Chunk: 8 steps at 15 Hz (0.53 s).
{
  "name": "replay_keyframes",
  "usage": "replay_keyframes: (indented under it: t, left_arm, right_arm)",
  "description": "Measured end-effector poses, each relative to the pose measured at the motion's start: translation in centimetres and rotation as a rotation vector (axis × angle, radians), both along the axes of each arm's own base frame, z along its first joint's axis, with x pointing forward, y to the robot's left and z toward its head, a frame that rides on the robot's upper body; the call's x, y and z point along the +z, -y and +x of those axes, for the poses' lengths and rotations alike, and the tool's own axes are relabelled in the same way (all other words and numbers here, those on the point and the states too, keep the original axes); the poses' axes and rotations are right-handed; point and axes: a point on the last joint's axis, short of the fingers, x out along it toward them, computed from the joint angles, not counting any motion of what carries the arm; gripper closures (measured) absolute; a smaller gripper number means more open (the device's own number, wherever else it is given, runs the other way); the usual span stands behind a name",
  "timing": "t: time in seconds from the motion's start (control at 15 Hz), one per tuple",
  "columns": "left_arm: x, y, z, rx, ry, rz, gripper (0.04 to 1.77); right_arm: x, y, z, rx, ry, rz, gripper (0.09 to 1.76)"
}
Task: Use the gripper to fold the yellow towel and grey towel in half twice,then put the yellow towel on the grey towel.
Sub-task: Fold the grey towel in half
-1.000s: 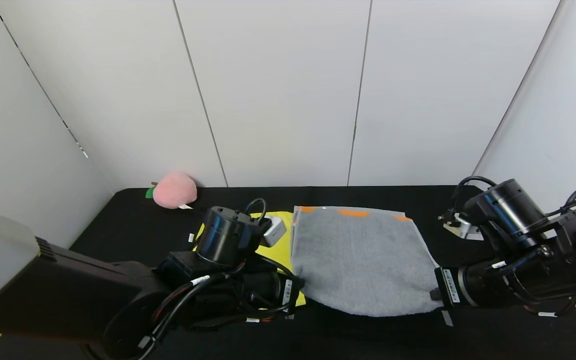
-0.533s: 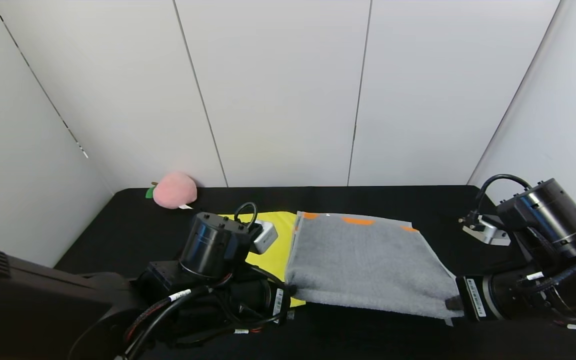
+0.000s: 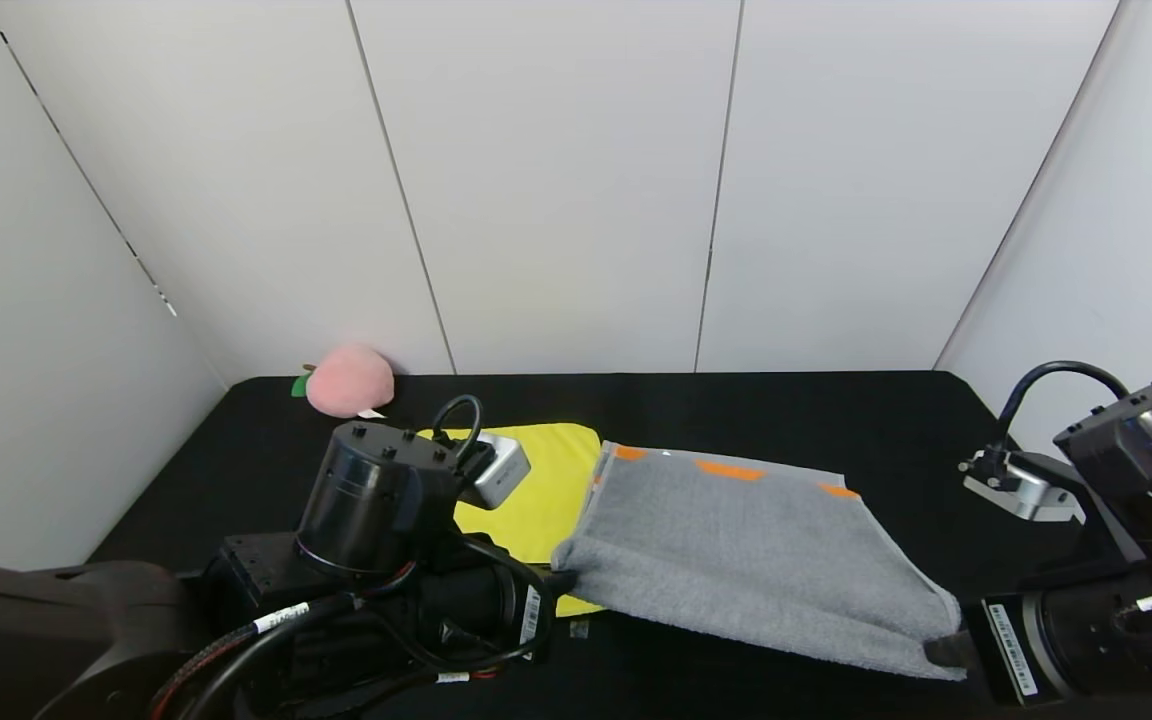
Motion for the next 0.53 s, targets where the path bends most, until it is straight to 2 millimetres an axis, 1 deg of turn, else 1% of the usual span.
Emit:
replay_keyframes:
  t: [0.47,0.53]
  left_arm:
    - [0.0,0.34,-0.1,-0.01,0.001,0.003,1.68]
    - [0.07,0.5,0.14,-0.011,0.005,0.003,1.68]
  right_arm:
    - [-0.49,-0.31,0.48,-0.008,-0.019,-0.004,1.72]
    - [-0.47,-0.27,0.82,-0.015,-0.013,-0.003,1.72]
